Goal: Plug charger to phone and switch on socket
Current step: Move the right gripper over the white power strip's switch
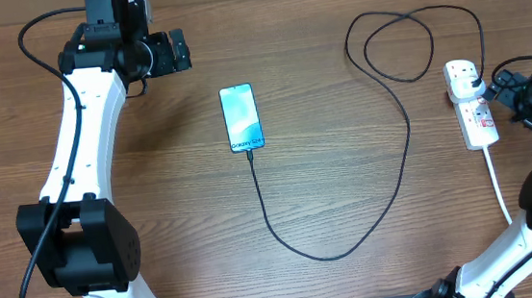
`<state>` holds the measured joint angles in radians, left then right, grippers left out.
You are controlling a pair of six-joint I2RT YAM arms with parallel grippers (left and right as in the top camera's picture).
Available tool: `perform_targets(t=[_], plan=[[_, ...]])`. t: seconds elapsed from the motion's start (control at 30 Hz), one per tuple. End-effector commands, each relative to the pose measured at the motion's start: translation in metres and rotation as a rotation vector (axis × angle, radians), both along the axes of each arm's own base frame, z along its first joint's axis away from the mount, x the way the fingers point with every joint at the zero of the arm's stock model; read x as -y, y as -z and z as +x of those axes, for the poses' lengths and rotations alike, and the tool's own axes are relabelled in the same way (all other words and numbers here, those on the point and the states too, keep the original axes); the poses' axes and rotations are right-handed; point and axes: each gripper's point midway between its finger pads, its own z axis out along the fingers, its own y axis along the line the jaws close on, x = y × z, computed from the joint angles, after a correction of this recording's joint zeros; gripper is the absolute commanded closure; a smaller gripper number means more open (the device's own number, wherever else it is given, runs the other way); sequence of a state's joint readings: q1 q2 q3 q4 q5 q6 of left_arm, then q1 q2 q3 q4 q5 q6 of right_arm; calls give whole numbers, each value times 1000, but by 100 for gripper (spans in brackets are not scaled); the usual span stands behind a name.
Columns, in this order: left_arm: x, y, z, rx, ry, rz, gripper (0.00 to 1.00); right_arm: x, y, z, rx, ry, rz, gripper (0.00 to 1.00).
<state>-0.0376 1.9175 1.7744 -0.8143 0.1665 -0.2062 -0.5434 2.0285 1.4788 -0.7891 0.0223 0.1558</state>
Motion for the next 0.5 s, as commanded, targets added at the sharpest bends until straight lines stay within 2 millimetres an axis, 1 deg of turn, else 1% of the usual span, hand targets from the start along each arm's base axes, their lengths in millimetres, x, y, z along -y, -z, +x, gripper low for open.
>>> perform_targets(t=[0.0, 0.13, 0.4, 0.47], plan=[[-1, 3, 1, -1, 4, 18, 0, -3, 4, -1, -3, -9, 18, 0], [-1, 3, 1, -1, 4, 18, 0, -3, 7, -2, -9, -9, 22, 0], [-1, 3, 1, -1, 4, 18, 0, -4, 25, -3, -29, -9, 35, 0], [-1, 3, 1, -1, 4, 18, 1, -4, 26, -4, -32, -6, 38, 0]])
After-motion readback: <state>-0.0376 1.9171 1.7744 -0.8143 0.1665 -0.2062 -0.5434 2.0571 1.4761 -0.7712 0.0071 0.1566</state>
